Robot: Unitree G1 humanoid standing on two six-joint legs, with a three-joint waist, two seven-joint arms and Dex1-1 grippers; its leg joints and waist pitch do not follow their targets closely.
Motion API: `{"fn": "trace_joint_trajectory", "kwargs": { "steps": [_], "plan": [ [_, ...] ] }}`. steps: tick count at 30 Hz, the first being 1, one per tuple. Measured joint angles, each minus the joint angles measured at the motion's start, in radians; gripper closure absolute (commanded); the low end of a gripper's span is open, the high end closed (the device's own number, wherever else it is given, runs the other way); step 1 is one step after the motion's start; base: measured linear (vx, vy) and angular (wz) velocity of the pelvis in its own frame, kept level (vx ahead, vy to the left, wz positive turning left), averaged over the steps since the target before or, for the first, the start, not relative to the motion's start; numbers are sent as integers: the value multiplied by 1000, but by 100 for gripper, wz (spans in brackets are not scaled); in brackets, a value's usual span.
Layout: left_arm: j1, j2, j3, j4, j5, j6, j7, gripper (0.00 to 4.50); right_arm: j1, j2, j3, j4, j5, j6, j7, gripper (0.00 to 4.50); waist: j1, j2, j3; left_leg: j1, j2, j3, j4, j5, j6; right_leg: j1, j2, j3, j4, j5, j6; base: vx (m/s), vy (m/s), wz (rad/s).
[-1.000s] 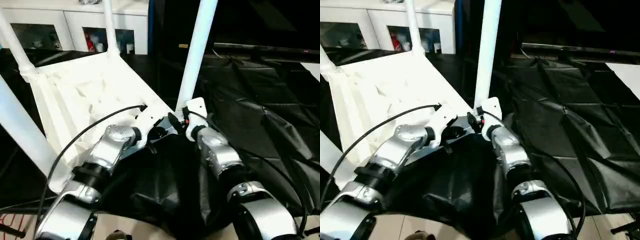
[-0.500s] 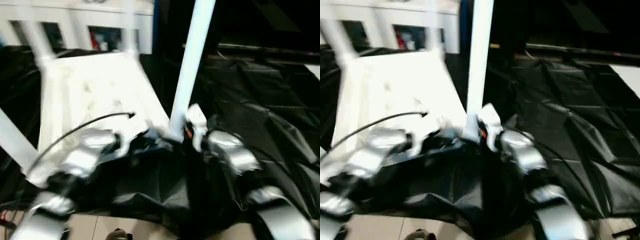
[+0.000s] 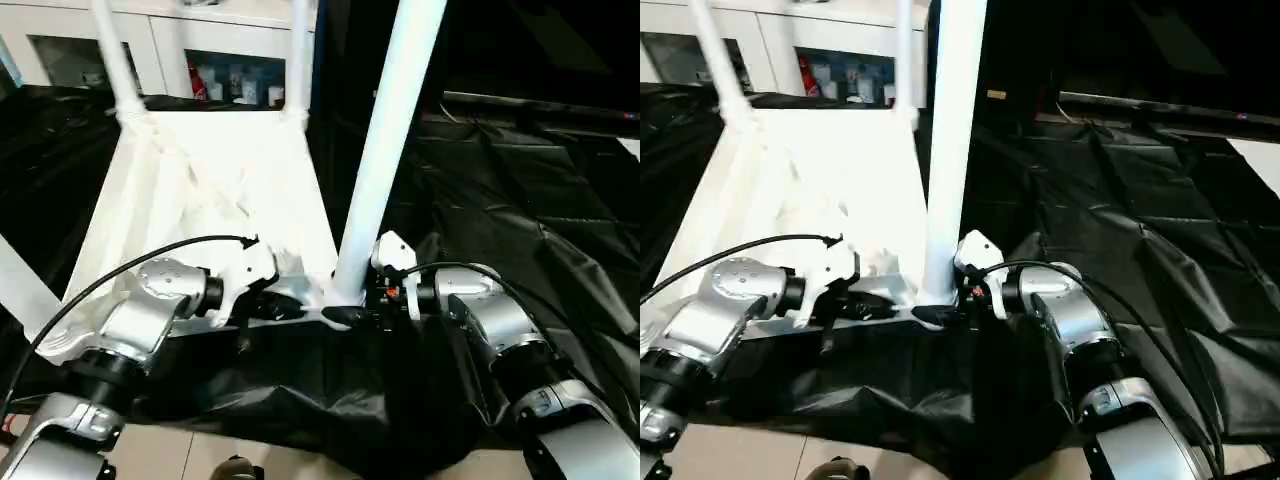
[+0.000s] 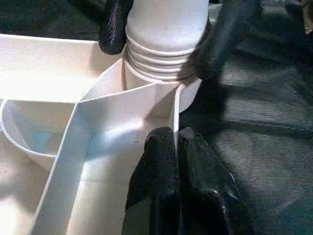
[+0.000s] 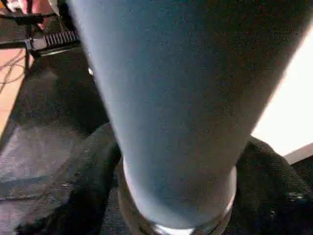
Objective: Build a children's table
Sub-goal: Rotate leg to tighten
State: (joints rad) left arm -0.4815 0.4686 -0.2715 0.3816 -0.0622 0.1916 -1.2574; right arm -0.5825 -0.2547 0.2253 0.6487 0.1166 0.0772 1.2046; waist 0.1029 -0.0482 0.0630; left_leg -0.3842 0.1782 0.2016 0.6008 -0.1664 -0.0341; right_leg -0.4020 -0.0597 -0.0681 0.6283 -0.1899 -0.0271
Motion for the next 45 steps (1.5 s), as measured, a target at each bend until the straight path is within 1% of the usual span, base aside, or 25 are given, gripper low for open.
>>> {"fn": "trace_joint_trajectory", "kwargs": {
  "steps": [2,5,9,11,13,15,16,18,21,23,24,25,27,32,33,35,36,38,40,41,43,45],
  "plan": [
    [2,1,0,-5,-1,7,-2,450,1,2,0,0,5,8,4,161,0,0,0,0,0,0,0,0,0,0,0,0,0,0,0,0,0,0],
    [2,0,2,-6,-1,13,-2,450,4,11,-3,0,8,16,3,166,0,-2,-1,0,0,0,0,0,0,0,0,0,0,0,0,0,0,0],
    [1,-14,3,2,8,6,31,450,21,31,-35,-1,8,28,-33,177,0,-2,-2,2,0,0,0,0,0,1,0,0,0,0,0,0,0,0],
    [-10,-42,11,25,29,2,79,450,27,57,-62,12,7,34,-116,178,-5,-2,-2,5,0,0,0,0,0,3,0,0,0,-1,2,0,0,0],
    [-29,-74,18,56,48,20,138,450,22,90,-92,43,4,30,-222,178,-14,-2,-2,9,0,0,0,0,-1,7,0,0,0,-2,3,0,0,0],
    [-51,-112,29,88,62,47,211,450,1,130,-120,85,-4,30,-350,178,-21,-2,-2,14,0,0,0,0,-1,9,0,0,1,-2,4,0,0,0],
    [-78,-145,35,121,78,70,272,450,-20,168,-151,121,-10,30,-465,178,-26,-2,-2,16,0,-2,0,0,-1,9,0,-1,0,-3,5,0,0,0],
    [-108,-187,37,157,92,89,351,450,-45,208,-186,159,-16,29,-602,178,-37,-2,-2,15,-1,-4,0,0,-1,8,-1,-3,-4,-3,5,0,0,0],
    [-149,-242,42,214,108,100,444,450,-80,255,-216,204,-37,14,-777,178,-40,-2,-2,15,-2,-4,-1,0,-1,8,-1,-3,-8,-3,5,0,0,0],
    [-156,-253,42,222,113,99,459,450,-86,259,-219,223,-37,-8,-806,178,-39,-1,-2,14,-2,-4,-3,0,-1,10,-1,-2,-13,-2,5,0,0,0],
    [-157,-253,42,222,114,99,459,450,-86,259,-220,227,-36,-18,-806,178,-39,-1,-2,14,-3,-4,-3,0,-1,10,-1,-2,-13,-2,4,0,0,0],
    [-157,-254,41,221,115,97,458,450,-86,260,-226,230,-34,-27,-801,143,-39,-1,-2,14,-4,-3,-3,0,0,10,-1,-1,-13,-2,3,0,0,0],
    [-157,-252,41,217,115,95,451,450,-86,260,-239,231,-30,-31,-780,108,-37,-2,-2,13,-4,-3,-4,-1,1,9,-1,0,-13,4,1,0,0,0],
    [-134,-203,42,190,115,58,386,450,-85,243,-233,230,-22,-40,-638,63,-34,-2,-2,12,-3,-3,-11,0,0,3,0,-1,-12,9,1,0,0,0],
    [-126,-192,42,180,113,49,370,450,-84,230,-217,225,-23,-41,-603,55,-34,-1,-2,11,-2,-3,-11,0,0,2,0,-2,-12,9,0,0,0,0],
    [-102,-164,38,147,100,38,312,450,-76,188,-176,207,-23,-41,-492,55,-30,-1,-2,12,-2,-3,-12,0,-1,2,0,-2,-12,10,-2,0,0,0],
    [-99,-158,36,142,96,36,291,450,-75,178,-167,202,-23,-41,-461,55,-27,0,-2,11,-2,-3,-12,0,-1,2,0,-2,-12,10,-2,0,0,0],
    [-94,-143,28,132,93,17,244,450,-69,160,-154,177,-21,-40,-397,55,-14,0,-1,11,-2,-2,-11,0,-1,3,0,-1,-14,10,-2,0,0,0],
    [-74,-107,24,114,77,-12,181,450,-43,120,-127,133,-8,-29,-268,55,-7,0,-1,11,-3,-1,-12,0,0,4,0,-1,-16,10,-2,0,0,0],
    [-72,-100,23,111,73,-16,163,450,-37,112,-123,124,-4,-22,-236,55,-4,0,-1,10,-3,-1,-12,0,0,4,0,-1,-16,10,-2,0,0,0],
    [-63,-74,18,99,54,-20,89,450,-21,76,-99,76,11,4,-125,55,7,0,-1,10,-3,0,-11,0,0,4,-1,-1,-17,10,-2,0,0,0],
    [-56,-62,16,90,44,-20,54,450,-14,63,-92,61,27,14,-77,81,11,0,-1,10,-3,0,-11,0,0,4,-1,-1,-16,10,-2,0,0,0]
  ]
}}
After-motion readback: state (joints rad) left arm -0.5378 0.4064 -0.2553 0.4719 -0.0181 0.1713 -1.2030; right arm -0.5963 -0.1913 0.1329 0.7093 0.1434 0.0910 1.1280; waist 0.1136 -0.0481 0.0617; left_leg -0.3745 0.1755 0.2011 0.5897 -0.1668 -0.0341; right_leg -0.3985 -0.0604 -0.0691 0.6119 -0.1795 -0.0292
